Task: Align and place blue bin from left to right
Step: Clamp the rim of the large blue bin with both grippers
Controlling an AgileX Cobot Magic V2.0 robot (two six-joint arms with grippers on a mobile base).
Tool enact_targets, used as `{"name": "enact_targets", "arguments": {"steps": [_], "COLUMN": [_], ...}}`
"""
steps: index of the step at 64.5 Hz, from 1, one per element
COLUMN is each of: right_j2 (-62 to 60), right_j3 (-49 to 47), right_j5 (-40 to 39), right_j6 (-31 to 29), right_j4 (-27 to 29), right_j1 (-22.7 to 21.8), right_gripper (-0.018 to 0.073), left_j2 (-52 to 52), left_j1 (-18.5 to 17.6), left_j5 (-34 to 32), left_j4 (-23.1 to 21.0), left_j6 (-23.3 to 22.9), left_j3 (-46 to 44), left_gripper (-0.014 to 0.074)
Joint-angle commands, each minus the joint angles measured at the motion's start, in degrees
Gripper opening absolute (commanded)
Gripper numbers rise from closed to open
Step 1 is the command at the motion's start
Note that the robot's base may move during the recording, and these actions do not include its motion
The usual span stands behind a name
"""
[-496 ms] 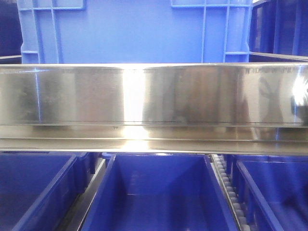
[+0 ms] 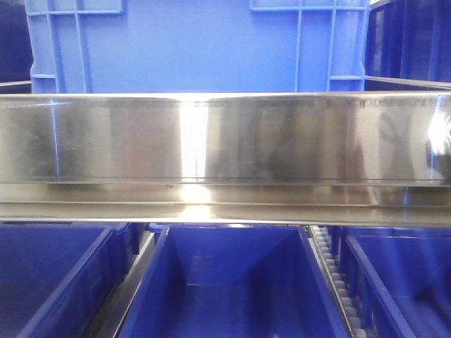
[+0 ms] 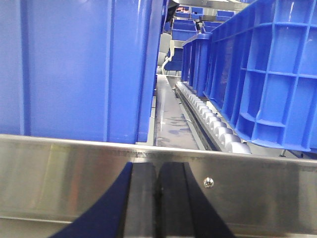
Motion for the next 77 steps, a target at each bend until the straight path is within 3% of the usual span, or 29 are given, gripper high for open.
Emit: {"name": "enact_targets", "arguments": {"steps": [1,12,26,36,43,52,59,71,77], "right_j2": [-0.15,-0.15,-0.15,-0.15,-0.15,3.05,8.52,19.3,23.63], "right_j3": [-0.03,-0.03,-0.03,-4.68,-13.12,-27.33,-36.11,-43.62,-45.48], "right_j5": [-1.42,-3.8,-6.47,-6.03,0.29,10.38,13.54,13.81,14.52], "right_j6": [-0.26,-0.26,-0.26,-0.26,-0.26,-0.26,-0.26,-0.26,-0.26], "right_j4": [-0.06,-0.06,-0.06,0.02,0.02,0.02,0.02,0.02,0.23], "right_j1": [0.07,0.02,0.02,0.02,0.02,0.02,0.02,0.02,0.12], "right_gripper": [-0.0162,-0.0162,-0.0162,-0.0162,-0.0162,-0.0148,0.001,0.0564,0.057], "left_j2": [-0.16,-0.16,-0.16,-0.16,-0.16,2.19,7.49,18.46,23.19], "left_j1": [0.06,0.06,0.06,0.06,0.06,0.06,0.06,0.06,-0.29], "left_j5": [-0.9,-2.52,-9.76,-14.22,-10.61,2.54,11.19,14.93,14.68], "left_j4": [0.04,0.04,0.04,-2.66,-2.44,1.06,1.55,1.55,1.55], "left_j6": [-0.03,-0.03,-0.03,-0.03,-0.03,-0.03,-0.03,-0.03,-0.03], "left_j3": [-0.16,-0.16,-0.16,-1.93,-8.84,-23.24,-33.03,-42.54,-44.89], "left_gripper": [-0.0111,-0.0111,-0.0111,-0.0111,-0.0109,-0.0015,0.0159,0.0445,0.0504]}}
